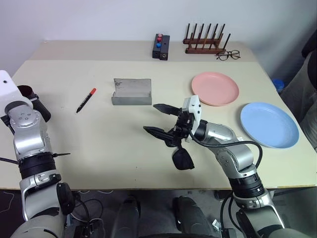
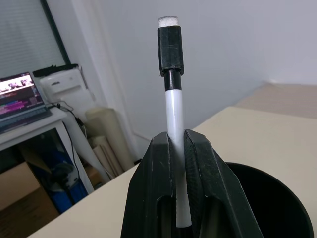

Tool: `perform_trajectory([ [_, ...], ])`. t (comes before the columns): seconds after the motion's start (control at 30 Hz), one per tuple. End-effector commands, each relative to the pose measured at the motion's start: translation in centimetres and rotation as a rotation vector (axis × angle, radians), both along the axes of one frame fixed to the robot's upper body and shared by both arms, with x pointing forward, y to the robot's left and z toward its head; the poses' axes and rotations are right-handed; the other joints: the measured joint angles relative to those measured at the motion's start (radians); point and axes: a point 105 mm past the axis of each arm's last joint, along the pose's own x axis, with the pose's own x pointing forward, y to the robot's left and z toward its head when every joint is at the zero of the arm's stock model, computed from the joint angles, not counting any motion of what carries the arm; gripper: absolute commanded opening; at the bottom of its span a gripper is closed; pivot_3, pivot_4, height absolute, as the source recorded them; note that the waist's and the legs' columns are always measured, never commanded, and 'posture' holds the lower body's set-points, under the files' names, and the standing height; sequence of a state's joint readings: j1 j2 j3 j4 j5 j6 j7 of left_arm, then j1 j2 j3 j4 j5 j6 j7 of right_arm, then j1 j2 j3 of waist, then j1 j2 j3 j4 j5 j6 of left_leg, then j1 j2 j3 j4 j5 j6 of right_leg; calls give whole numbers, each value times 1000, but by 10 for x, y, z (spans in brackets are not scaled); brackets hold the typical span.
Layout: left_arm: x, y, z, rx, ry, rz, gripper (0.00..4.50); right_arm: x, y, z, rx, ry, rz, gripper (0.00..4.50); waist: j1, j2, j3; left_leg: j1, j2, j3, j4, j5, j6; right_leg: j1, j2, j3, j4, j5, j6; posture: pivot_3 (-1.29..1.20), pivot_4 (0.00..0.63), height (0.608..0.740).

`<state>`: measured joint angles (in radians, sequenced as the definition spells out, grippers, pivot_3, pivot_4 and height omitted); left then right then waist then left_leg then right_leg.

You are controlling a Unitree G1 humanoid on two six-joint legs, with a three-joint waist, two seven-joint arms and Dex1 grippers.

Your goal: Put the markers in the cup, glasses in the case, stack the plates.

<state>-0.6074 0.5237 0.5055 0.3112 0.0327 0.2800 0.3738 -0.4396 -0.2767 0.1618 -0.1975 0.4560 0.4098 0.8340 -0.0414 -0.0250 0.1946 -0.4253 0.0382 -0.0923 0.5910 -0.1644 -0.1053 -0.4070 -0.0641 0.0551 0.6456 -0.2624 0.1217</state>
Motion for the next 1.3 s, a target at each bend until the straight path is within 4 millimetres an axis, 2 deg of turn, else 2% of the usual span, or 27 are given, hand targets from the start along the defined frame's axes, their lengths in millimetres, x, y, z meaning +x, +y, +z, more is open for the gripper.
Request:
perform_trajectory([
  [0.03, -3, 0, 6, 6, -33, 1, 64, -7, 2, 13, 31, -44, 22, 4500, 0, 0, 0, 0, 0, 0, 0, 0, 0, 0, 0, 0, 0, 0, 0, 0, 150, 740],
  [0.53, -1, -3, -8, -47, -19, -20, 64, -6, 2, 12, 23, -51, 22, 4500, 0, 0, 0, 0, 0, 0, 0, 0, 0, 0, 0, 0, 0, 0, 0, 0, 150, 740],
  [0.63, 0, -3, -11, -65, -22, -29, 1146, -5, 3, 12, 19, -52, 22, 4500, 0, 0, 0, 0, 0, 0, 0, 0, 0, 0, 0, 0, 0, 0, 0, 0, 150, 740],
  [0.8, -2, -1, -13, -54, 2, 6, 3581, -6, 3, 11, 15, -52, 24, 4500, 1, 0, 0, 0, 0, 0, 0, 0, 0, 0, 0, 0, 0, 0, 0, 0, 150, 740],
  [1.3, -3, 6, -9, -52, -3, 33, 3581, -7, 4, 11, 13, -53, 33, 4500, 0, 0, 0, 0, 0, 0, 0, 0, 0, 0, 0, 0, 0, 0, 0, 0, 150, 740],
])
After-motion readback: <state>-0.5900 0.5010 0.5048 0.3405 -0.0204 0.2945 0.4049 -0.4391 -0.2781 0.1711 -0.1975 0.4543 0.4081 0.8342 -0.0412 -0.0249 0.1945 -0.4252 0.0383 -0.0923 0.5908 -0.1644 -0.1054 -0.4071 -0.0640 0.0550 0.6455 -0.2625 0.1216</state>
